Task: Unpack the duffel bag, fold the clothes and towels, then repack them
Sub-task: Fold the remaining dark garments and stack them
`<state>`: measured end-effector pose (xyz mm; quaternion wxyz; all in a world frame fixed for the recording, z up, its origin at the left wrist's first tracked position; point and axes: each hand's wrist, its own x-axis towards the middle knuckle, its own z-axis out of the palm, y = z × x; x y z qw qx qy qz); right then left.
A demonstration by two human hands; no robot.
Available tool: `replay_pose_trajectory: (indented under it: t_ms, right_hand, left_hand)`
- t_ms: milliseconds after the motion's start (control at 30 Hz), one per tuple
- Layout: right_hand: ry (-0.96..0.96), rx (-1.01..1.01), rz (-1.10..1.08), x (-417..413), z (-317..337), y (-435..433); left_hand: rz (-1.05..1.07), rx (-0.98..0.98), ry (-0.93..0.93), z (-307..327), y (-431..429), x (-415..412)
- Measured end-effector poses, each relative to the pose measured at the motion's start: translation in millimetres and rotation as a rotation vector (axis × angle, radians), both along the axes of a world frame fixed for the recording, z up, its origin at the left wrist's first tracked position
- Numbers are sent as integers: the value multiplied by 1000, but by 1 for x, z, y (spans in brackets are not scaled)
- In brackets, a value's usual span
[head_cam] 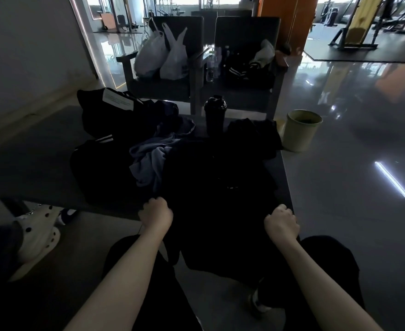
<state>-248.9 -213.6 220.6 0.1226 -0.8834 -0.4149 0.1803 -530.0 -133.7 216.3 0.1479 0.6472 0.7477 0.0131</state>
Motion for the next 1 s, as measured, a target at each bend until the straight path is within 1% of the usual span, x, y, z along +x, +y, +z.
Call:
replay_pose_trajectory:
  t_ms: [67, 133, 200, 300, 467, 567, 667, 733, 800, 867, 967, 1000]
  right_hand:
    - [47, 23, 0, 4, 0, -1]
    - [106, 104, 7, 6, 1, 2]
    - [227, 234, 4, 6, 6, 7]
    - [359, 417, -2, 6, 15, 19]
    - [433, 517, 48, 5, 25, 35]
    - [538, 583, 79, 10, 34, 48]
    - [653, 702, 47, 18, 53, 67]
    - [698, 787, 17, 22, 67, 79]
    - [784, 839, 20, 27, 74, 88]
    - [853, 784, 62, 32, 73, 94]
    - [852, 556, 85, 43, 49, 99]
    - [824, 457, 83, 44, 39, 97]
  left_hand:
    - [-9, 0, -81, 3, 0, -2]
    - [29, -32, -283, 9, 5, -5]
    - [48, -50, -462, 18, 13, -3]
    - [45, -14, -573, 37, 25, 8]
    - [40, 42, -731, 57, 36, 28]
    - [67, 55, -942, 69, 46, 36]
    - [115, 148, -1138, 89, 67, 39]
    - [175, 205, -1185, 99, 84, 39]
    - [253, 219, -1192, 99, 98, 36]
    - [294, 204, -1166, 92, 108, 32]
    - [314, 121, -1111, 71, 110, 25]
    - [286, 79, -1056, 62, 106, 24]
